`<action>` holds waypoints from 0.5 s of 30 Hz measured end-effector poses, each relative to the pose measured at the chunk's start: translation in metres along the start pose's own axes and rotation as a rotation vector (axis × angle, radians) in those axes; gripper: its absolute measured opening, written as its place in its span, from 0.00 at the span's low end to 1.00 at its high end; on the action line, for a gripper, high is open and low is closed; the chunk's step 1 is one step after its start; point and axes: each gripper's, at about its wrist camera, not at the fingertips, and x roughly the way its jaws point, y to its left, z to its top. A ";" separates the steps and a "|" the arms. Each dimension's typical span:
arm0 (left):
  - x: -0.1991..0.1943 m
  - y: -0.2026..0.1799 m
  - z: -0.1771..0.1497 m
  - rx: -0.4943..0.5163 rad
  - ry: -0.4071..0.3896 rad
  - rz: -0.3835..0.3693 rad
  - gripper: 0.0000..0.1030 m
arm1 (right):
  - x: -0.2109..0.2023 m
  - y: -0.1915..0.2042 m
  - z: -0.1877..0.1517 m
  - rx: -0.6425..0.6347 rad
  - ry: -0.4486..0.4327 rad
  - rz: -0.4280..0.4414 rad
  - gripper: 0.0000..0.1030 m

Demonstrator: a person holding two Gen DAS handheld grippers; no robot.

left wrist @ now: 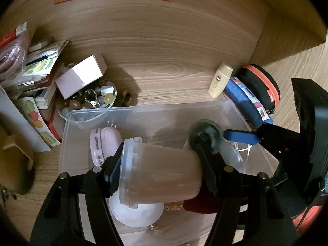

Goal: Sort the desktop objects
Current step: 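Lower the jar and bottle into the box and open both grippers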

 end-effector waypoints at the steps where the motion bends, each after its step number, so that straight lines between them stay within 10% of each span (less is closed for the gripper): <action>1: -0.002 0.001 0.000 -0.006 -0.003 -0.006 0.64 | -0.001 0.000 0.000 0.003 -0.002 -0.003 0.78; 15: -0.052 0.006 -0.012 0.010 -0.102 0.091 0.79 | -0.041 0.000 -0.006 0.096 -0.045 0.001 0.79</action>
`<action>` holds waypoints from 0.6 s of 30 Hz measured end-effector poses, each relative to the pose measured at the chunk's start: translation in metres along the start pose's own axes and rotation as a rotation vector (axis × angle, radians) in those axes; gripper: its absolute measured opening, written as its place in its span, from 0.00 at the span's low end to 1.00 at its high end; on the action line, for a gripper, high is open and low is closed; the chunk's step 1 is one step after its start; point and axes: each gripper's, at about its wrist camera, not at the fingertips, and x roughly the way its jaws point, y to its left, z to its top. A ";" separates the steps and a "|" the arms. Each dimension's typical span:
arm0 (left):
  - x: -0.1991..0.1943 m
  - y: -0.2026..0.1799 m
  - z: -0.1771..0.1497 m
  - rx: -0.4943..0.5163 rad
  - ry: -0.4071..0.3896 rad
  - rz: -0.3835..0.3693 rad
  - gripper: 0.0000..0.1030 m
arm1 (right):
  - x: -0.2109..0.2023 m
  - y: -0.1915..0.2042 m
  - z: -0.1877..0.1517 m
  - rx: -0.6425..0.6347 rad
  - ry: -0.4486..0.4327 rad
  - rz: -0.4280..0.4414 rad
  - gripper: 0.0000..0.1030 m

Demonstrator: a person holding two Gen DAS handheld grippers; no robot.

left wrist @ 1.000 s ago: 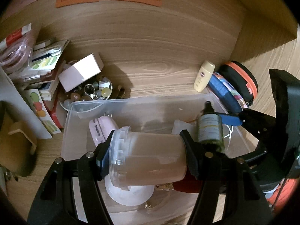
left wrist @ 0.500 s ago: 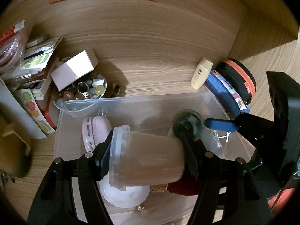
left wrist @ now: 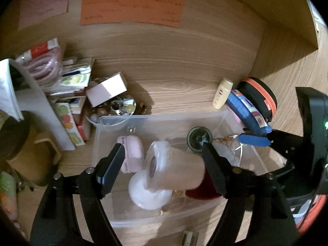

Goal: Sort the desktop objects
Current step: 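Lower the jar and bottle into the box and open both grippers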

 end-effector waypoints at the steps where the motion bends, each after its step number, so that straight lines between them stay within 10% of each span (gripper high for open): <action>1: -0.004 0.001 -0.002 0.002 -0.005 0.011 0.82 | -0.004 0.000 -0.001 0.008 -0.002 0.003 0.79; 18: -0.069 0.004 -0.051 0.044 -0.076 0.141 0.92 | -0.067 0.000 -0.051 0.137 -0.078 0.034 0.79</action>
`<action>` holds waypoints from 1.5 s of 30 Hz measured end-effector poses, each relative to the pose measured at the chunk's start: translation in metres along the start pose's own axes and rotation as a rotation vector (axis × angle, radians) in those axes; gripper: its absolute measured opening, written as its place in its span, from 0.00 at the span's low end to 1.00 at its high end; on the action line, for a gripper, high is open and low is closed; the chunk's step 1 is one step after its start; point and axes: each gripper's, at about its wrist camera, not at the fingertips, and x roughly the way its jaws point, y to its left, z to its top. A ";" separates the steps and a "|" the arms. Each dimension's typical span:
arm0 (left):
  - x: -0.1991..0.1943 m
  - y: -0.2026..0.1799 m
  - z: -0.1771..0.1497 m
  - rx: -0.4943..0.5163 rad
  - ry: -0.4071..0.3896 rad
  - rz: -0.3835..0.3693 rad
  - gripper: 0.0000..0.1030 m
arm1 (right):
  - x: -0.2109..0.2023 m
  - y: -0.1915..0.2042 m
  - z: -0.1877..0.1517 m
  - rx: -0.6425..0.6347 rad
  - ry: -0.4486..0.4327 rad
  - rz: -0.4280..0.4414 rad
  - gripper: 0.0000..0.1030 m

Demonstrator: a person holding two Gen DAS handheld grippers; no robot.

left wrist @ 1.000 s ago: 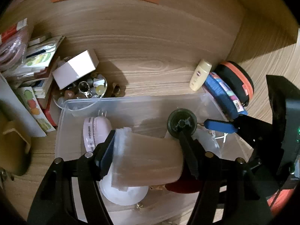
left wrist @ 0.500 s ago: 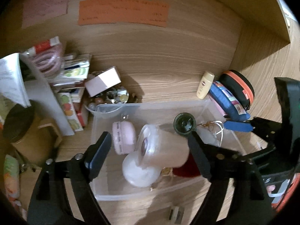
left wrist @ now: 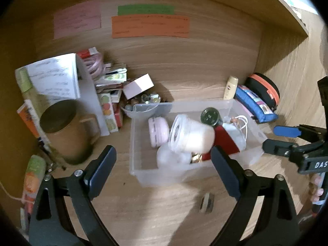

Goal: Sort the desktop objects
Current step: 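Lower the jar and bottle into the box and open both grippers, then move both grippers toward the small green clip and blue card box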

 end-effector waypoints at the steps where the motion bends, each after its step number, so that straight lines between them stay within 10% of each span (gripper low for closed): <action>1: -0.004 0.000 -0.004 0.002 -0.001 0.004 0.92 | -0.003 -0.001 -0.004 0.003 -0.002 -0.001 0.79; 28: -0.036 -0.020 -0.104 -0.053 0.077 0.021 0.94 | -0.029 0.041 -0.153 -0.071 -0.015 -0.060 0.79; 45: -0.019 -0.023 -0.109 -0.077 0.092 -0.013 0.94 | -0.013 0.071 -0.178 -0.167 -0.053 -0.095 0.63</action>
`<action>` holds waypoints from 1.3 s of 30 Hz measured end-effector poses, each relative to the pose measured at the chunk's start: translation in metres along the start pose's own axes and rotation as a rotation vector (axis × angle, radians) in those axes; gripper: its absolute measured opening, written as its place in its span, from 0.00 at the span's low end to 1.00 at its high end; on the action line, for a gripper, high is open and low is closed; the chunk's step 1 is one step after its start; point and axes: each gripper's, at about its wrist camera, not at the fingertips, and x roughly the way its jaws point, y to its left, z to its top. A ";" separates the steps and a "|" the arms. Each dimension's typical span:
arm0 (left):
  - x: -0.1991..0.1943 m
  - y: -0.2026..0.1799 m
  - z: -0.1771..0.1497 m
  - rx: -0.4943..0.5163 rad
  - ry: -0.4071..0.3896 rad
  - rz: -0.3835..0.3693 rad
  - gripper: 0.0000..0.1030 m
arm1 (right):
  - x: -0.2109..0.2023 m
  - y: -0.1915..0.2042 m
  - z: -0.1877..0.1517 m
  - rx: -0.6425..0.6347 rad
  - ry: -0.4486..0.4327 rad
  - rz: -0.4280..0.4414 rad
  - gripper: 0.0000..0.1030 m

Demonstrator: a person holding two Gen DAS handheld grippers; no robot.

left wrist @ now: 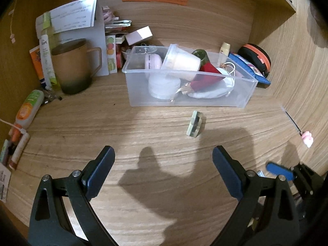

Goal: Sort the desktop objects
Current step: 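Move both grippers toward the small green clip and blue card box, then grasp the green clip with the left gripper while the right grasps the blue card box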

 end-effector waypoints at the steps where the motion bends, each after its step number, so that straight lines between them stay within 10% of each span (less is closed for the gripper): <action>1: 0.002 -0.001 0.001 0.001 -0.001 0.000 0.94 | 0.000 0.000 0.000 -0.004 -0.004 0.000 0.61; 3: 0.006 -0.004 0.004 0.008 -0.001 -0.007 0.94 | -0.002 -0.001 0.000 -0.007 -0.011 0.006 0.48; 39: 0.078 -0.031 0.035 0.010 0.149 -0.042 0.15 | -0.006 -0.112 0.050 0.230 -0.047 0.094 0.47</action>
